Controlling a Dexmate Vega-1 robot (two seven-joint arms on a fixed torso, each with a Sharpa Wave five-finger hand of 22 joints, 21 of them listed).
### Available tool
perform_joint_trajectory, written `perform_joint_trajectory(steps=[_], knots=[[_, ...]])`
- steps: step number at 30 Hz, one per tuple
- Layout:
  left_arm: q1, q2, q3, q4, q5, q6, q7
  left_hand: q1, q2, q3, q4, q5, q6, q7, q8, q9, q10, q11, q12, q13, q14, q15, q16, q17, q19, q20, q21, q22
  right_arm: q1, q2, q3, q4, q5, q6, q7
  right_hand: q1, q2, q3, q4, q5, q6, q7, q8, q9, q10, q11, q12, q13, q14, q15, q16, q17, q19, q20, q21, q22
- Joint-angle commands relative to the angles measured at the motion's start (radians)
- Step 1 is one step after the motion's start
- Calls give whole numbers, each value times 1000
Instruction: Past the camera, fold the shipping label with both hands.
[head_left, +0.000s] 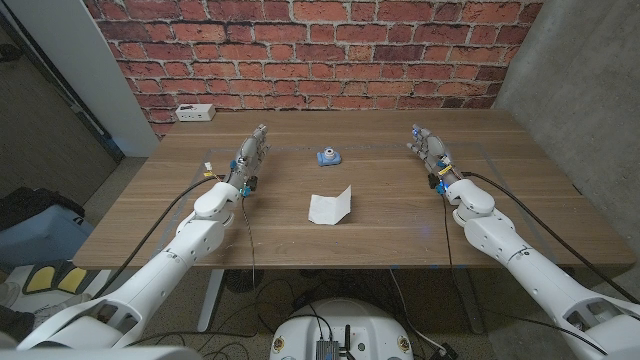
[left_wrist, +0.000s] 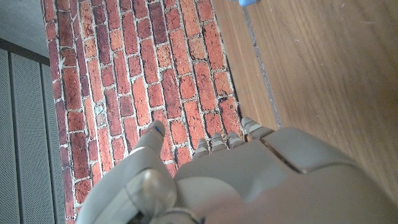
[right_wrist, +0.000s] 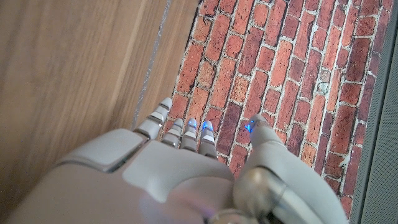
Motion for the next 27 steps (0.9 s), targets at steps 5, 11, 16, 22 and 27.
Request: perform_joint_trajectory(steps=[5, 11, 16, 22, 27], knots=[[4, 7, 10, -9, 15, 6, 5, 8, -1, 5, 1, 5, -9, -2, 7, 1, -10, -1, 5, 1, -18, -11, 4, 4, -7, -11, 7, 3, -13, -31, -27, -63, -121, -30, -115, -11, 17, 1, 17, 2, 18, 2, 10, 3, 21, -12, 12, 4, 17, -2, 13, 6, 10, 0, 9, 3], [0, 5, 13, -4, 17, 7, 3, 7, -1, 4, 1, 4, -7, -3, 8, 1, -10, -2, 6, 1, -18, -12, 5, 4, -7, -11, 9, 3, -22, -46, -34, -97, -159, -56, -153, -15, 15, -4, 19, 1, 26, 6, 12, 3, 31, 2, 16, 3, 22, 1, 16, 4, 15, 3, 13, 3], [-1, 6, 15, -7, 22, 10, 6, 7, 0, 3, 0, 4, -6, -4, 9, 1, -10, -2, 7, 1, -18, -11, 5, 4, -7, -9, 10, 3, -31, -65, -43, -129, -198, -79, -177, -14, 13, -6, 18, 1, 32, 7, 13, 3, 37, 6, 18, 2, 28, 8, 18, 2, 19, 3, 15, 3], [-3, 6, 18, -8, 22, 15, 5, 6, -1, 2, 0, 4, -5, -7, 9, 1, -11, -3, 7, 1, -18, -13, 5, 4, -7, -7, 11, 3, -40, -89, -55, -173, -247, -120, -207, -12, 13, -7, 16, 1, 38, 6, 15, 3, 43, 14, 20, 2, 33, 17, 19, 0, 25, 4, 17, 3], [1, 7, 19, -15, 22, 19, 6, 6, -1, 2, 0, 4, -3, -8, 10, 1, -11, -2, 8, 1, -18, -10, 6, 4, -6, -4, 12, 3, -50, -117, -65, -223, -297, -165, -237, -11, 14, -8, 15, 1, 45, 4, 16, 4, 48, 22, 22, 2, 39, 20, 21, -1, 26, 5, 18, 3]])
